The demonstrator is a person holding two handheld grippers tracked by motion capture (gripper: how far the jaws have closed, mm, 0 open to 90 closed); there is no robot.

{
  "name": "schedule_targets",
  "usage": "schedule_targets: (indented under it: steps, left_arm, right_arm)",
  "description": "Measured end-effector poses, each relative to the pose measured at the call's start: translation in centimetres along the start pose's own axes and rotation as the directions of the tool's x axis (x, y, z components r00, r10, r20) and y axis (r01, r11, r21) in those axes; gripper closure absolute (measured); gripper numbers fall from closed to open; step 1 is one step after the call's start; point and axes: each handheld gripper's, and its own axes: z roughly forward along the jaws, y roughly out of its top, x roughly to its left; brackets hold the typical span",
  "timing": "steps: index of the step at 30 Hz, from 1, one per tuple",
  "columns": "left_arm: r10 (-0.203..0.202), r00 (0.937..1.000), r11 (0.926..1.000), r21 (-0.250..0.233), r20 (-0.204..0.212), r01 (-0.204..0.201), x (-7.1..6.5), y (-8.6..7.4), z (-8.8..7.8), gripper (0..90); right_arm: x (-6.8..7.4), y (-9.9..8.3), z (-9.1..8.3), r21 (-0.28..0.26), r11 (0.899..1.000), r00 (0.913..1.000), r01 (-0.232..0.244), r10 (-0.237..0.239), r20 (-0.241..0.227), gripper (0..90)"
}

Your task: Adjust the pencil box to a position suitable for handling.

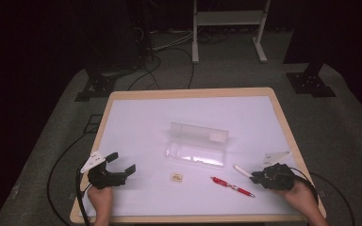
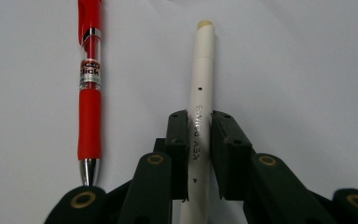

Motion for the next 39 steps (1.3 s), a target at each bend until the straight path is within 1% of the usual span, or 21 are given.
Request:
schedule_targets:
  steps: [2, 4, 8, 9, 11, 14, 16, 19, 24, 28, 30, 34, 36, 39]
  left_arm:
    - [-0.01, 1.0, 0.9999, -0.007, 0.002, 0.01, 0.1, 0.0, -0.1, 0.0]
    - [-0.013, 0.9999, 0.9999, -0.011, 0.004, 0.013, 0.1, 0.0, -0.1, 0.0]
    - [-0.009, 1.0, 0.9999, -0.008, 0.003, 0.009, 0.0, 0.0, -0.1, 0.0]
    - [-0.008, 1.0, 0.9999, -0.008, 0.003, 0.008, 0.0, 0.0, -0.1, 0.0]
    - [-0.008, 1.0, 0.9999, -0.008, 0.003, 0.008, 0.1, 0.0, -0.1, 0.0]
    - [-0.013, 0.9999, 0.9999, -0.01, 0.0, 0.013, 0.1, 0.0, -0.1, 0.0]
    - [-0.014, 0.9999, 0.9998, -0.012, -0.003, 0.014, 0.1, 0.0, -0.1, 0.0]
    - [-0.011, 0.9999, 0.9999, -0.011, 0.0, 0.011, 0.1, 0.0, -0.1, 0.0]
    - [-0.008, 1.0, 0.9999, -0.007, -0.002, 0.008, 0.0, 0.0, 0.0, 0.0]
    - [-0.004, 1.0, 1.0, -0.001, -0.006, 0.004, 0.0, 0.0, 0.1, 0.0]
    - [-0.002, 1.0, 1.0, 0.001, -0.007, 0.002, 0.0, 0.0, 0.1, 0.0]
    - [0.001, 1.0, 1.0, 0.002, -0.006, -0.001, 0.0, 0.0, 0.1, 0.0]
    - [0.0, 1.0, 1.0, 0.001, -0.006, 0.0, 0.0, 0.0, 0.1, 0.0]
    - [0.002, 1.0, 1.0, -0.001, -0.004, -0.002, 0.0, 0.0, 0.1, 0.0]
  right_arm:
    - [0.0, 0.1, 0.0, 0.002, 1.0, 1.0, 0.003, -0.003, -0.008, 77.8]
    - [0.0, 0.1, 0.0, 0.006, 1.0, 0.9999, 0.01, -0.01, -0.003, 77.9]
    - [0.0, 0.3, -0.1, 0.006, 1.0, 0.9997, 0.025, -0.025, 0.0, 78.0]
    - [0.1, 0.4, -0.2, 0.004, 1.0, 0.9998, 0.022, -0.022, 0.0, 78.0]
    - [0.1, 0.5, -0.4, -0.004, 1.0, 0.9997, 0.025, -0.025, 0.0, 78.0]
    - [0.1, 0.8, -0.9, -0.022, 0.999, 0.9993, 0.036, -0.035, 0.015, 78.0]
    - [-0.1, 1.0, -1.2, -0.029, 0.999, 0.9995, 0.024, -0.024, 0.02, 78.1]
    - [-0.3, 1.3, -1.7, -0.049, 0.999, 0.9996, 0.023, -0.022, 0.02, 78.0]
    - [-0.4, 2.1, -2.6, -0.066, 0.997, 0.9989, 0.04, -0.038, 0.027, 78.0]
    - [-0.7, 2.7, -2.8, -0.072, 0.996, 0.9991, 0.043, -0.043, 0.006, 78.0]
    - [-0.8, 3.0, -2.8, -0.069, 0.996, 0.9988, 0.049, -0.049, 0.007, 78.0]
    - [-0.9, 3.6, -2.9, -0.085, 0.995, 0.9984, 0.056, -0.056, -0.006, 78.0]
    - [-0.9, 4.0, -2.9, -0.089, 0.994, 0.998, 0.064, -0.064, 0.0, 78.0]
    - [-0.9, 4.6, -2.8, -0.093, 0.993, 0.9973, 0.073, -0.073, -0.003, 78.0]
